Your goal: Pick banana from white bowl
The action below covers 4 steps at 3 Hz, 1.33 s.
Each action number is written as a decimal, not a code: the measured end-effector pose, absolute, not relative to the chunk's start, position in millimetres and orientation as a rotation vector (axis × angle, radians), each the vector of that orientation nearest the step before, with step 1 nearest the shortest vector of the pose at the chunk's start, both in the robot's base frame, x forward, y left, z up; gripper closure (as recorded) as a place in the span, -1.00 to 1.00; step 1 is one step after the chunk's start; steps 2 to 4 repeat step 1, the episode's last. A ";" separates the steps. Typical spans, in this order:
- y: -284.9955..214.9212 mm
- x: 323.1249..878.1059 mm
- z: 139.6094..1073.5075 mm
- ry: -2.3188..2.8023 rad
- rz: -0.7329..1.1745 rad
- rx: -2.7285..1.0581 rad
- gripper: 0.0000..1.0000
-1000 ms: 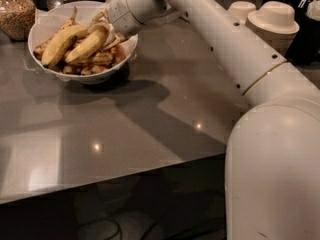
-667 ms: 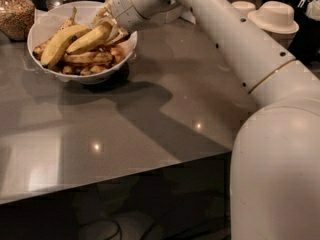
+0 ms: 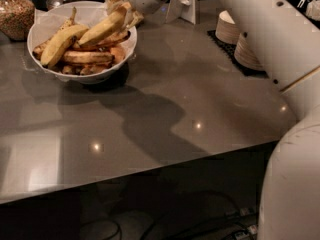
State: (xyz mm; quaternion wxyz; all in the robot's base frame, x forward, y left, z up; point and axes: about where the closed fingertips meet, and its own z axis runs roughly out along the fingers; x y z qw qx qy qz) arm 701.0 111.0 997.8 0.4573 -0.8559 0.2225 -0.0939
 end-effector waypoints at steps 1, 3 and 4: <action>88.4 677.7 1016.7 0.564 -0.235 -2.068 1.00; 88.4 677.7 1016.7 0.564 -0.235 -2.068 1.00; 88.4 677.7 1016.7 0.564 -0.235 -2.068 1.00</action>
Offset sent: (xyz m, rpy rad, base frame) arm 0.0000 0.0000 0.0000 0.0000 0.0000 0.0000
